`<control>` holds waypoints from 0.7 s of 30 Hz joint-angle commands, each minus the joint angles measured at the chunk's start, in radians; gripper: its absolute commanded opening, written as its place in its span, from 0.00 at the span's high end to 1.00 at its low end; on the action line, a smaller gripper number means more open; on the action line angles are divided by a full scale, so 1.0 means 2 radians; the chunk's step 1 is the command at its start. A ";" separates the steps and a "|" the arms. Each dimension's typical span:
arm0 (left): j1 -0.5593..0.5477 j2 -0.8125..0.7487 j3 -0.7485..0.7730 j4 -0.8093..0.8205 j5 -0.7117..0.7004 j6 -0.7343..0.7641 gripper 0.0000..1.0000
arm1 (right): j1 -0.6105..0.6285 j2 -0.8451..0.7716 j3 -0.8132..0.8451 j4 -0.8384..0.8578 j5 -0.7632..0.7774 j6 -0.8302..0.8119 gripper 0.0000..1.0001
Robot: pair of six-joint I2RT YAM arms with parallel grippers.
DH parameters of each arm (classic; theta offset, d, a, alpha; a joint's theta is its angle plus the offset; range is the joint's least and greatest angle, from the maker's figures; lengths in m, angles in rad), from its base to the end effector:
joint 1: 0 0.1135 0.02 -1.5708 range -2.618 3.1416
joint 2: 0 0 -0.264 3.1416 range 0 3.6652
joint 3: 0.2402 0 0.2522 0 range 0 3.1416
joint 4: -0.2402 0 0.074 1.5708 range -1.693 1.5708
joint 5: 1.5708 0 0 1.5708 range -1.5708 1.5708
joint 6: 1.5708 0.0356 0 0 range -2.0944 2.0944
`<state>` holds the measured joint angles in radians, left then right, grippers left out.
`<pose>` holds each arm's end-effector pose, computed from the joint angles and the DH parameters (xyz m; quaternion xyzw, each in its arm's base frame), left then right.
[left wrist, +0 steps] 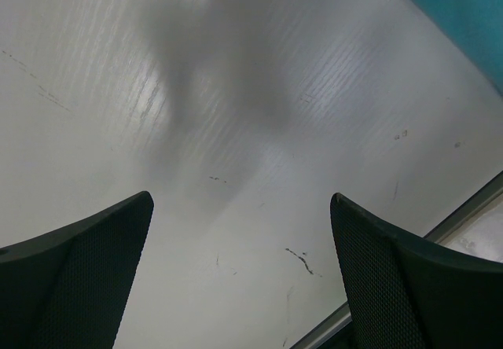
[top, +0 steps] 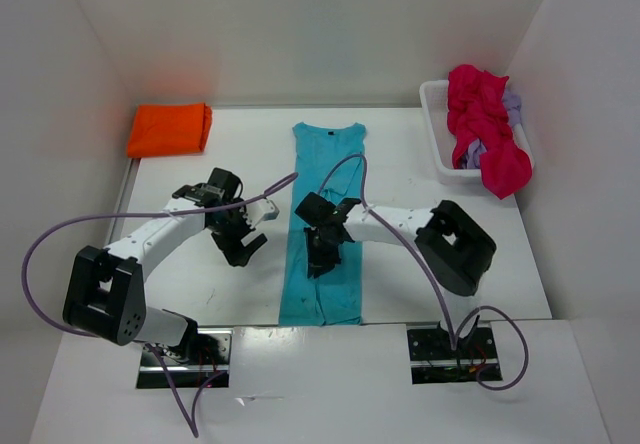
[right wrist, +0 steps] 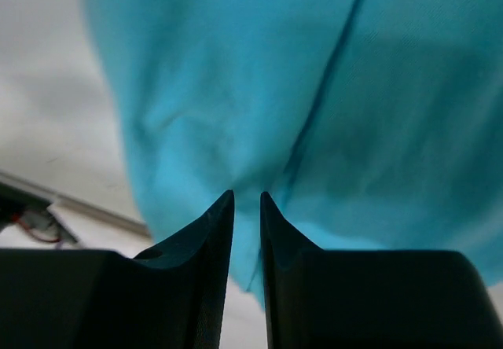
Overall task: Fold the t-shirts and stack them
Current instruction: Rotate the tshirt 90 degrees
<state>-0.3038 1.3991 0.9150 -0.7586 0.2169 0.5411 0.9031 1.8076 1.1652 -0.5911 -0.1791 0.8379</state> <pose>0.2407 -0.0835 0.2098 0.4182 0.8873 -0.0868 0.1739 0.2118 0.2788 0.1685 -0.0470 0.9809 0.1846 0.0403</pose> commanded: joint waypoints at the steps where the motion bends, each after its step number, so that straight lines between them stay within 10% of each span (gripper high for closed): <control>1: -0.004 -0.002 0.017 -0.005 0.020 -0.011 0.00 | -0.008 0.019 0.006 -0.001 0.010 -0.016 0.74; 21: -0.087 -0.003 0.061 0.000 -0.023 0.058 0.00 | -0.130 0.132 0.121 -0.011 0.030 -0.120 0.78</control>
<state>-0.4271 1.4357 1.0019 -0.7547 0.1814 0.5758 0.6498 2.0270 1.3800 -0.6128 -0.2218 0.6960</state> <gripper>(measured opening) 0.998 0.216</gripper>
